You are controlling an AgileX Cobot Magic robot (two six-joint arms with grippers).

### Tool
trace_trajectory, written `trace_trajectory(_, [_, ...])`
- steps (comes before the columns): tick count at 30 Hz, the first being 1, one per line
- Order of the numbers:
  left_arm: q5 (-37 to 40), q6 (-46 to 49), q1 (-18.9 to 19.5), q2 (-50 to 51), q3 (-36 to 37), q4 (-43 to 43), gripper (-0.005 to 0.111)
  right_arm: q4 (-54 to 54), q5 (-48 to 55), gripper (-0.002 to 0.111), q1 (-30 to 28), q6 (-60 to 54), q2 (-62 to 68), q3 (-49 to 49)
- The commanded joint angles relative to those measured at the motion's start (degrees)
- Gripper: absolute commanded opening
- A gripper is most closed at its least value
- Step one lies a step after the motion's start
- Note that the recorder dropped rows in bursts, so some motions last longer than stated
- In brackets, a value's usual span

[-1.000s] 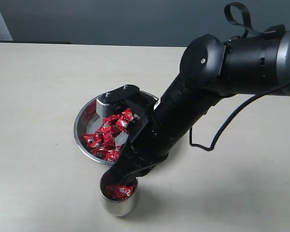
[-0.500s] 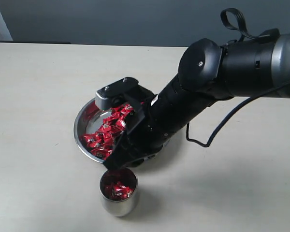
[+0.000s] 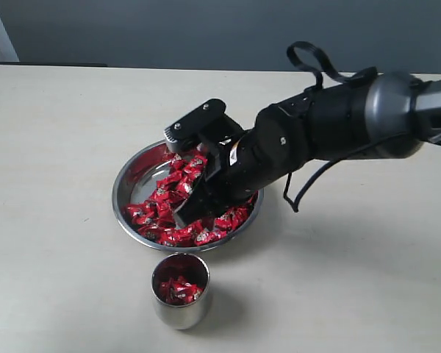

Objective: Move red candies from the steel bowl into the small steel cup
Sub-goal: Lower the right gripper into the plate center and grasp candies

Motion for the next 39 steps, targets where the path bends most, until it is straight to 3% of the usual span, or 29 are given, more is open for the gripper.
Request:
trace_trajectory(1, [-0.1,0.0,0.0,-0.3,0.2,-0.3,0.0,-1.0,-1.2,0.036,-0.3,0.6,3.8,-3.1])
trace_trajectory(6, [-0.1,0.0,0.0,-0.3,0.2,-0.3,0.0,-1.0,4.2,0.036,-0.3,0.6,7.7,-9.0])
trace_trajectory(11, [-0.1,0.0,0.0,-0.3,0.2,-0.3,0.0,-1.0,10.0,0.048,-2.4,0.6,10.5,-12.5])
trace_trajectory(17, [-0.1,0.0,0.0,-0.3,0.2,-0.3,0.0,-0.6,11.2,0.048,-5.4,0.7,10.8,-12.6])
trace_trajectory(39, [-0.1,0.0,0.0,-0.3,0.2,-0.3,0.0,11.1,12.3,0.043,-5.3,-4.7,10.9,-12.6])
